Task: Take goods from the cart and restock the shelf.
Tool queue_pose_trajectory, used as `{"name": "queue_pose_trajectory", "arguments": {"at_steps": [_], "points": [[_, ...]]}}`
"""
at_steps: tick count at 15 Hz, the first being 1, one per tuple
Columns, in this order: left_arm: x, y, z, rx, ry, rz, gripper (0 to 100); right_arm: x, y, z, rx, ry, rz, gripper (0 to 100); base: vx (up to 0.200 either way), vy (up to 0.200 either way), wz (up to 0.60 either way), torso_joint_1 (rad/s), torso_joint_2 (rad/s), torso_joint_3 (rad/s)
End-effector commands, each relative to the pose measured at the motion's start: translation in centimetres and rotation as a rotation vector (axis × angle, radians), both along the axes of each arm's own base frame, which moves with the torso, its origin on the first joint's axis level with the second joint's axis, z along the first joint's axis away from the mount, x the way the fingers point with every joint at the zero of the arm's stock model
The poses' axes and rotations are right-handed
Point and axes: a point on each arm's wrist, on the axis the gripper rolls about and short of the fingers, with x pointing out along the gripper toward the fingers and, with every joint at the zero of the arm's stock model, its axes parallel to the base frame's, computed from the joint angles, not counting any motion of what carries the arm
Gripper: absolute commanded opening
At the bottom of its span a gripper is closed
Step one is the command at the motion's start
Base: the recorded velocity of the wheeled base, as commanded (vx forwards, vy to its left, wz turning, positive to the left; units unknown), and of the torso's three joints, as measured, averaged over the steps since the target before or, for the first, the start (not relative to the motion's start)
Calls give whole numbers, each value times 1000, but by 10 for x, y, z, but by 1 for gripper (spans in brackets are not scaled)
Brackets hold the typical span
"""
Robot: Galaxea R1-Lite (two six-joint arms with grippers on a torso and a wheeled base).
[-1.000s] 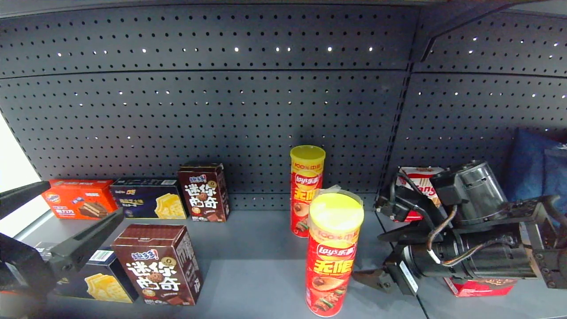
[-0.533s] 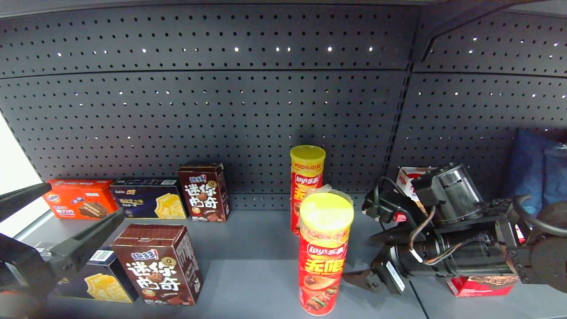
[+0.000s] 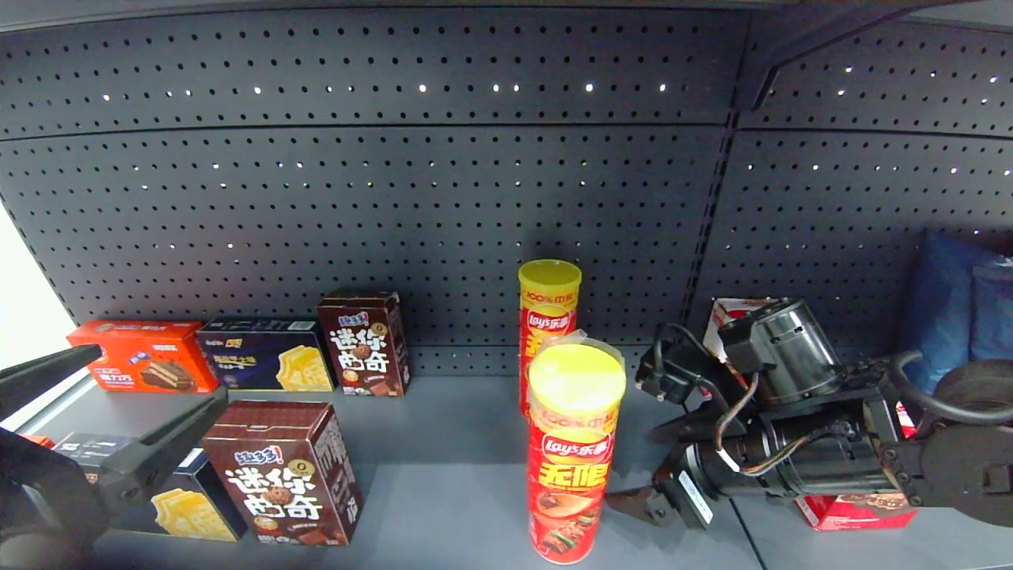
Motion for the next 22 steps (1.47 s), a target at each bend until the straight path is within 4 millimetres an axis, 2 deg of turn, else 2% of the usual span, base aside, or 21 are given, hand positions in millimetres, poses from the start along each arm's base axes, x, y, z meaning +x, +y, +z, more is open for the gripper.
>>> {"name": "queue_pose_trajectory", "arguments": {"at_steps": [1,18,20,22], "points": [[0,0,-1,1,4,0,100,1,1,-2,-4,5,1,100,0,0,0,0,0,0],[-1,0,-3,-11,10,1,100,-1,7,-2,-5,6,22,100,0,0,0,0,0,0],[-1,0,-3,-11,10,3,100,-3,3,3,7,-5,14,100,0,0,0,0,0,0],[-1,0,-3,-22,12,4,100,-7,-9,23,51,-67,-19,100,0,0,0,0,0,0]]}}
